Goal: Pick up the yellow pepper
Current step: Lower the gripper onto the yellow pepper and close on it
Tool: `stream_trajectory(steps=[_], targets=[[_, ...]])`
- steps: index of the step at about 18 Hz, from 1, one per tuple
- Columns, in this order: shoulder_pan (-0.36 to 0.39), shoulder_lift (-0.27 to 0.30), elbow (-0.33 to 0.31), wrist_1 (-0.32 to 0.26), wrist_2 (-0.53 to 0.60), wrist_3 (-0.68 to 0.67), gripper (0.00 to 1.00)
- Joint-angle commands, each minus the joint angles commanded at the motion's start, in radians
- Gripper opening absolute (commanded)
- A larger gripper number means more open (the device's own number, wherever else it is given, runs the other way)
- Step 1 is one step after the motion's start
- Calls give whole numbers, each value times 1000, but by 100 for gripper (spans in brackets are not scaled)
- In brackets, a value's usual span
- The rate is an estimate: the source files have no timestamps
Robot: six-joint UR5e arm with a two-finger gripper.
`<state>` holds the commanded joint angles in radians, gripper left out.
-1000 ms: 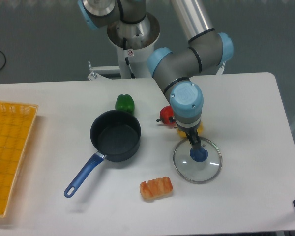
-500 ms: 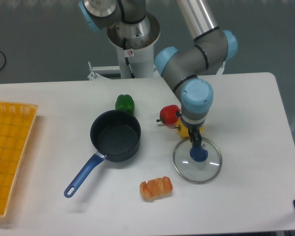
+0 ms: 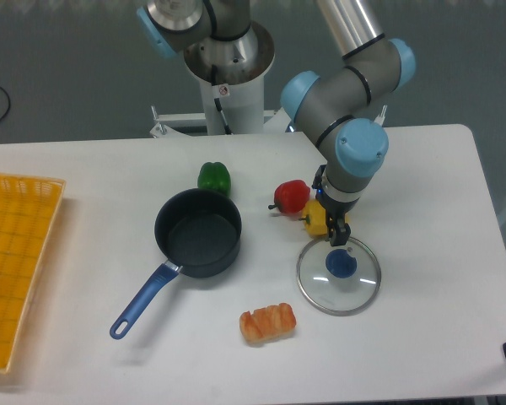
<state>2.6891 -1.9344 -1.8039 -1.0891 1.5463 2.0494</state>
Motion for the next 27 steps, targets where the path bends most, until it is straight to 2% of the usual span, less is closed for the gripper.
stream_trajectory(steps=[11, 27], targets=[[5, 18, -34, -2, 6, 2, 100], [3, 3, -8, 8, 2, -6, 100]])
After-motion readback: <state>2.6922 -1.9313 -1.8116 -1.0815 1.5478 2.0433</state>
